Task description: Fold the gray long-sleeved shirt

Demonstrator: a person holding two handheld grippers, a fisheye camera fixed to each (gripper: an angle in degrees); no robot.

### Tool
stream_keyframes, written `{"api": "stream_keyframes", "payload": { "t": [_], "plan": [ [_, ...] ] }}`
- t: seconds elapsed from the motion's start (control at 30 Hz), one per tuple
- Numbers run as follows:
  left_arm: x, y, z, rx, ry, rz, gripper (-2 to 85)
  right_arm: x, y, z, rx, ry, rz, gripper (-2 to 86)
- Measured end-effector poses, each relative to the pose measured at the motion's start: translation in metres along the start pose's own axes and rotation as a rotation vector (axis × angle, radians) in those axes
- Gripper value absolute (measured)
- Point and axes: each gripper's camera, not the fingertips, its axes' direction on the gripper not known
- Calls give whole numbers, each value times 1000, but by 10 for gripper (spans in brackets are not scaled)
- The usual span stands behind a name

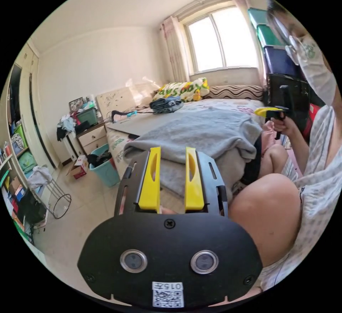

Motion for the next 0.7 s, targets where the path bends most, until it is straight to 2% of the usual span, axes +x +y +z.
{"api": "stream_keyframes", "payload": {
  "t": [0.13,0.27,0.37,0.47,0.57,0.7],
  "plan": [
    [35,-20,27,4,104,74,101,14,-31,2,-122,251,69,101],
    [39,-36,48,-39,111,125,73,40,-42,-14,-38,204,176,82],
    [33,-49,56,-82,112,111,43,53,-57,-2,-143,172,184,23],
    [36,-60,64,-128,52,147,26,62,-73,15,-270,277,194,1],
    [32,-77,68,-152,48,148,22,72,-90,-1,-193,249,212,-2],
    [7,-104,57,-133,125,84,25,97,-104,-64,25,242,296,6]
  ]
}}
